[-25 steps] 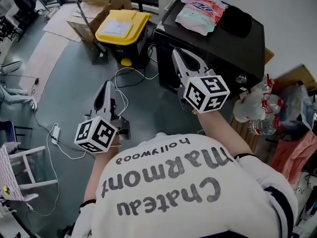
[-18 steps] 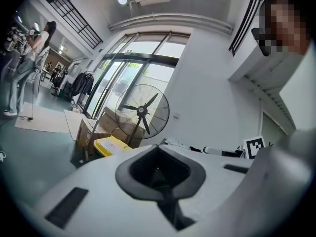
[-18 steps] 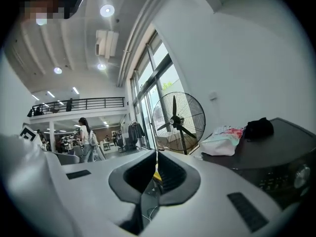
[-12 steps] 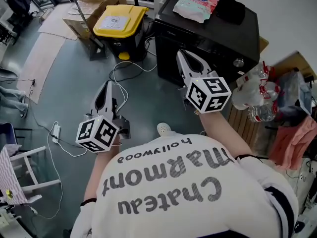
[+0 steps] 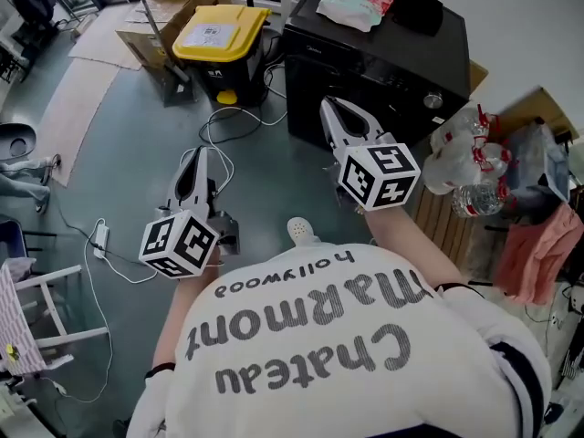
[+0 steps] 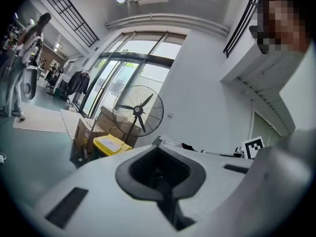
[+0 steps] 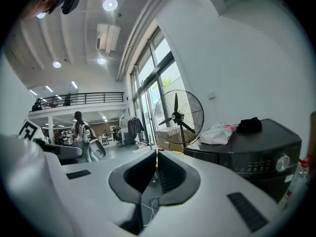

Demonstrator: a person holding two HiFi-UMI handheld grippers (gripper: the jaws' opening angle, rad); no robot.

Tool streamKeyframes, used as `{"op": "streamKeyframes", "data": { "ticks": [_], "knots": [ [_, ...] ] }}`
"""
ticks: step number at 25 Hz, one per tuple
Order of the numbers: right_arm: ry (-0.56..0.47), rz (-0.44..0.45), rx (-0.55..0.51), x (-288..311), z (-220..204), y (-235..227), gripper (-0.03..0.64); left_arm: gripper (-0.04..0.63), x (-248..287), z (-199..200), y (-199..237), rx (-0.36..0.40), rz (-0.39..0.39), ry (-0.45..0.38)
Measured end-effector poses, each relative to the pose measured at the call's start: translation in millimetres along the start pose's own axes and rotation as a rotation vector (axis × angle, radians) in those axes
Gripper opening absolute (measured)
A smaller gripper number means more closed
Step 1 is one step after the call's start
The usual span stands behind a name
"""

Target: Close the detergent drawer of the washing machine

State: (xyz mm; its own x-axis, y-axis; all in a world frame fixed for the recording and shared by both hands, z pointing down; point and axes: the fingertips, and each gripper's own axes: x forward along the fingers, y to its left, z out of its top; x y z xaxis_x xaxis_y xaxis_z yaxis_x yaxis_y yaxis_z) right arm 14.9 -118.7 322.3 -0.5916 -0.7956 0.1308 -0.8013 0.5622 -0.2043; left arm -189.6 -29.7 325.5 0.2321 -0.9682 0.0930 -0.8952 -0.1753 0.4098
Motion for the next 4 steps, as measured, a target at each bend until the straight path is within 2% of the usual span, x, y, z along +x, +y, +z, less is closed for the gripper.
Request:
{"op": "streamKeyframes", "data": {
  "ticks": [4],
  "knots": [
    [0.008,0.004,-0.002,-9.6,-6.5,7.0,0.034,0.008,-8.9,-4.2,-5.6,-0.002,-0.011,0.002]
  ]
}}
